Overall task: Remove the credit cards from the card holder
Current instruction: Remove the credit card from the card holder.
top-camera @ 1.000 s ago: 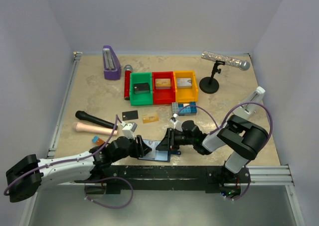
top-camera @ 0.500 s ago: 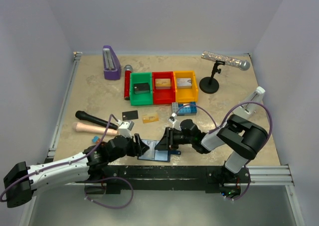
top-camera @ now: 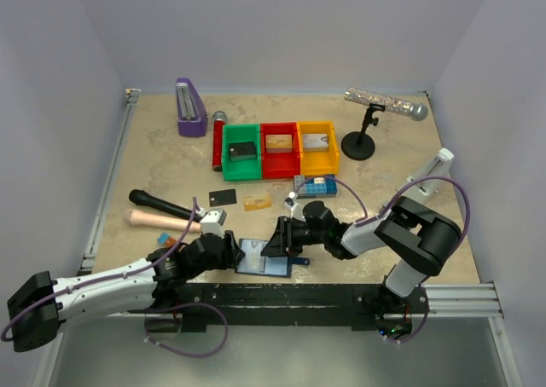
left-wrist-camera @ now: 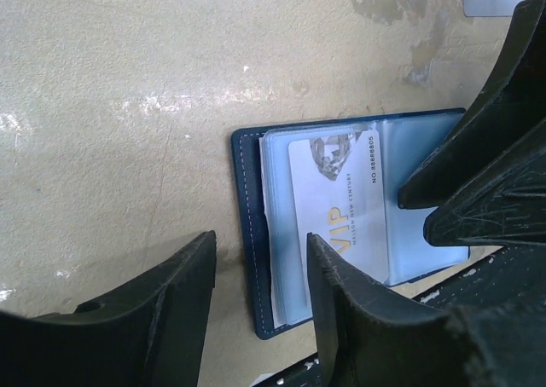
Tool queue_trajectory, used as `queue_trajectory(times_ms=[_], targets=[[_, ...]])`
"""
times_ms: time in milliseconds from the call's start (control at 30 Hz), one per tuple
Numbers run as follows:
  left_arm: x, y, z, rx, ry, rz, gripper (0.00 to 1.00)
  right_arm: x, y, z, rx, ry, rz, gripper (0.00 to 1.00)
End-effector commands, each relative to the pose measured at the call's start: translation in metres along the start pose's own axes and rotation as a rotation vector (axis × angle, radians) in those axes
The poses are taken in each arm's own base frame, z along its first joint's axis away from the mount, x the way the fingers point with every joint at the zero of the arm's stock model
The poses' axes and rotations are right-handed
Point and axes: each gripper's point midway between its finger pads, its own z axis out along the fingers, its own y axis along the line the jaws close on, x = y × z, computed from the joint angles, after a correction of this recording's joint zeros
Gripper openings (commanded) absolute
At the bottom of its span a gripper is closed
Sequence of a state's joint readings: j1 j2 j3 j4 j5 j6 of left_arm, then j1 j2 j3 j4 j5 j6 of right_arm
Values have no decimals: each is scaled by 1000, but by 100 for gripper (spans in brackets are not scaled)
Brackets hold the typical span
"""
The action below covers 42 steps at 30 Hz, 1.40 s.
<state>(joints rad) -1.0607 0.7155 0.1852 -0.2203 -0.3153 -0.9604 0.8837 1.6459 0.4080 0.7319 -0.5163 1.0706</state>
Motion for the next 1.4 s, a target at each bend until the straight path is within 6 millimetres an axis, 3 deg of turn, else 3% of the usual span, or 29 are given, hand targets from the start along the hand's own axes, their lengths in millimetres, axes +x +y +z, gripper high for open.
queue_trajectory(times_ms=[0,167,433,767,1000,1367], targets=[[-2,-8,2,24,-5,-26,48,-5,13,1,-12,-4,-43,46],[3,-12,3,59,6,-46,34,-2,4,2,22,10,-27,47],[8,-13,5,83,18,-63,20,-3,9,4,17,11,-29,48],[13,-11,6,90,28,-76,14,-1,6,8,33,22,-18,48],[14,-10,6,89,29,-79,12,4,-8,6,84,34,1,48],[16,-12,7,99,37,-84,11,3,-3,7,73,40,-6,48]])
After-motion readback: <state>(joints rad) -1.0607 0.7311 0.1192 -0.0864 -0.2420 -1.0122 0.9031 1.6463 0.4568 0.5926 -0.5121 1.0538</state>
